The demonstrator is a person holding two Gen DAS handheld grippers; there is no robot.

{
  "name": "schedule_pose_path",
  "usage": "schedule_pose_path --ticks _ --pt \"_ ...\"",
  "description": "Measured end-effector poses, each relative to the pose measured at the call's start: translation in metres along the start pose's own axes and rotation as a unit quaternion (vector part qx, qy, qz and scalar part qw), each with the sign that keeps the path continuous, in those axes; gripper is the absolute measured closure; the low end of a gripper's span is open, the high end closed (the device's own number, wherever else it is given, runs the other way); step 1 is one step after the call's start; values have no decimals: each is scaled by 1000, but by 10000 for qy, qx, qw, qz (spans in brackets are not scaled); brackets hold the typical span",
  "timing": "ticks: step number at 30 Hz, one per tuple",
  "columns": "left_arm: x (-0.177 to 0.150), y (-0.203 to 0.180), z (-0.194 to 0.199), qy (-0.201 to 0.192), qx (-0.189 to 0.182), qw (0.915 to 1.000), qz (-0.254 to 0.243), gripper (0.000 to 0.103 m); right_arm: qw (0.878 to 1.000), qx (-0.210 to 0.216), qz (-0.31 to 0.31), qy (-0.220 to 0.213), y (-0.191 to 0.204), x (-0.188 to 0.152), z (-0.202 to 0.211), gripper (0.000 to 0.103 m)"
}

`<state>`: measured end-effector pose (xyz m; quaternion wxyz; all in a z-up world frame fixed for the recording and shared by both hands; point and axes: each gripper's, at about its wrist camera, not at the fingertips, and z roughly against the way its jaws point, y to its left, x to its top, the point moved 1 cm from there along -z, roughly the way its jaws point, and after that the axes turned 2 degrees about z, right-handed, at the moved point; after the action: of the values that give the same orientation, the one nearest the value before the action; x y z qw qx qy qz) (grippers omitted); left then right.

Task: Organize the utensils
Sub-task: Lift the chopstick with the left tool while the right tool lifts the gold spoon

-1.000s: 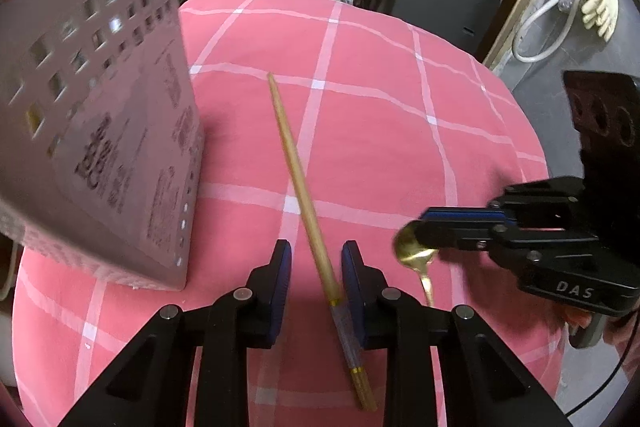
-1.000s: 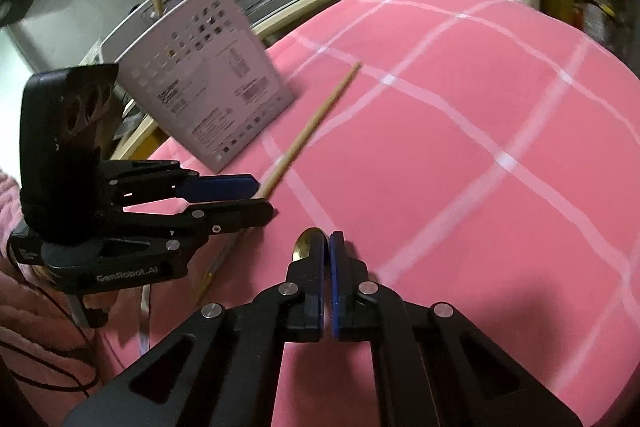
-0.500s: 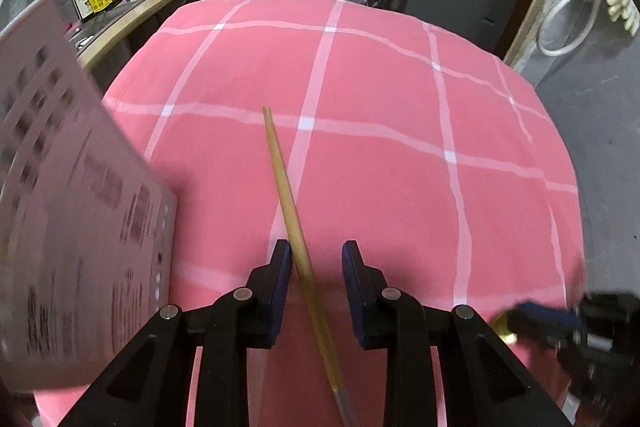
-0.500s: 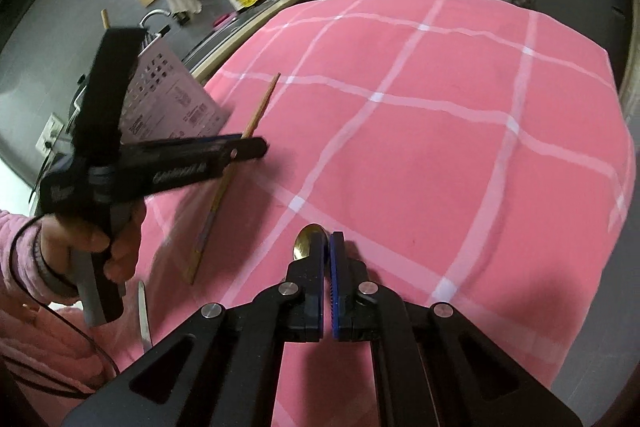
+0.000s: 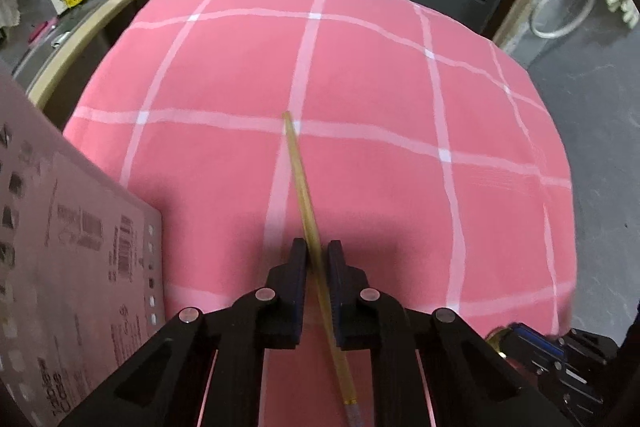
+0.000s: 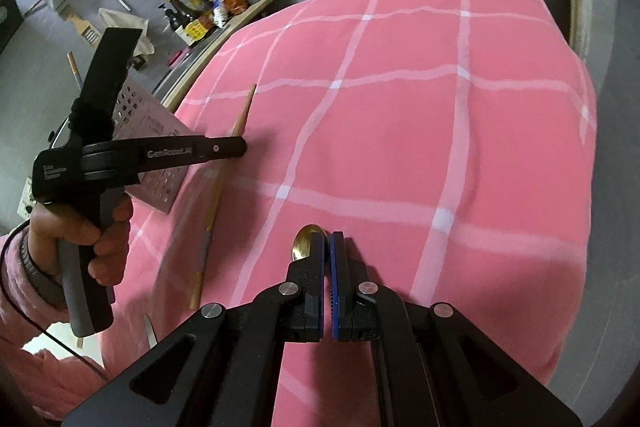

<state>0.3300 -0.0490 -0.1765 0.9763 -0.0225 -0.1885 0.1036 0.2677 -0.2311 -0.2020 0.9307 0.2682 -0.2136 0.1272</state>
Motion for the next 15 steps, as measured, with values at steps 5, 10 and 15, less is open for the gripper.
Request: schedule_pose_path --ticks 5,10,15 --pt "-28 -3 10 75 -162 9987 -481 96 9998 -139 -105 8 9 -13 6 100" --pt "-57 1 23 208 -359 9959 -798 96 9996 -241 -125 55 18 -26 14 100" --pt "-82 18 35 372 -770 9939 -698 96 9992 -320 -229 -36 27 -40 29 101"
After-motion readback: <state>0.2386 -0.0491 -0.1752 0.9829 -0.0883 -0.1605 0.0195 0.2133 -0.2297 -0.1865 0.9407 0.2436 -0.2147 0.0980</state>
